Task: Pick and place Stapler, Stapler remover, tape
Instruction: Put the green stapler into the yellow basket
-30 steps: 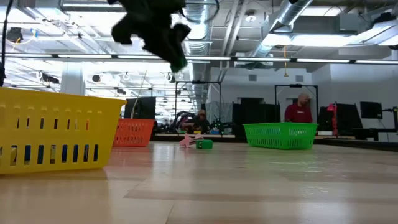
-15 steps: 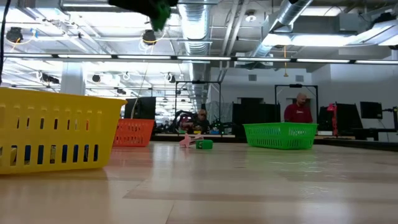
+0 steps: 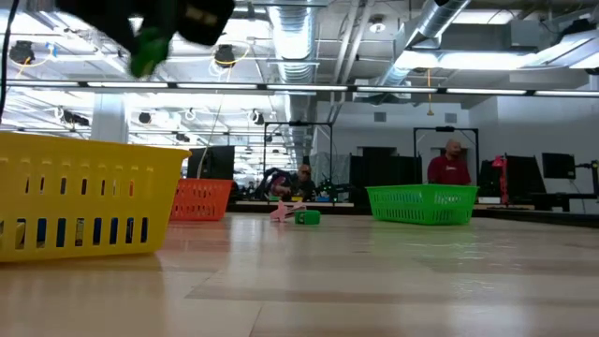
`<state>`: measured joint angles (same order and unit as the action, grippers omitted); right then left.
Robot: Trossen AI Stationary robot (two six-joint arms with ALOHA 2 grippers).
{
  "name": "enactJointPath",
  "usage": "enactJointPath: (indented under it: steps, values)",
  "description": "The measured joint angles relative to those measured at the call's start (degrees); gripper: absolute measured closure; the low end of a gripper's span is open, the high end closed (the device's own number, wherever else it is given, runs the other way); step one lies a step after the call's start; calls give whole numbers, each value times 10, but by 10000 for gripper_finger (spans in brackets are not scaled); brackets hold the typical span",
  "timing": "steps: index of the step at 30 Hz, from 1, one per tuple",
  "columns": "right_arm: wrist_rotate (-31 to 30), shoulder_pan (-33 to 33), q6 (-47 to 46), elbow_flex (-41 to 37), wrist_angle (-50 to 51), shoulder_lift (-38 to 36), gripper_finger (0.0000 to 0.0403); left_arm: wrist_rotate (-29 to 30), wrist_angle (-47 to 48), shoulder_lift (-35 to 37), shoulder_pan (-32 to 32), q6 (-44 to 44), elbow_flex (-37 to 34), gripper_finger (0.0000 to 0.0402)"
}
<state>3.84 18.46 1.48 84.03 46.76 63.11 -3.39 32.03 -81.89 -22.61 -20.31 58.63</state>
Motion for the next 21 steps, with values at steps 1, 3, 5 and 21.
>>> enactJointPath:
  steps: [1, 3, 5, 21]
  values:
    - [0, 0, 0, 0, 0, 0, 272, -9, 0, 0, -3, 7, -9, 325]
    - [0, 0, 0, 0, 0, 0, 272, -21, 1, 0, -7, 13, -26, 325]
    - [0, 0, 0, 0, 0, 0, 272, -25, 0, 0, -12, 13, -42, 325]
    - [0, 0, 0, 0, 0, 0, 272, -40, -3, -1, -10, 50, -92, 312]
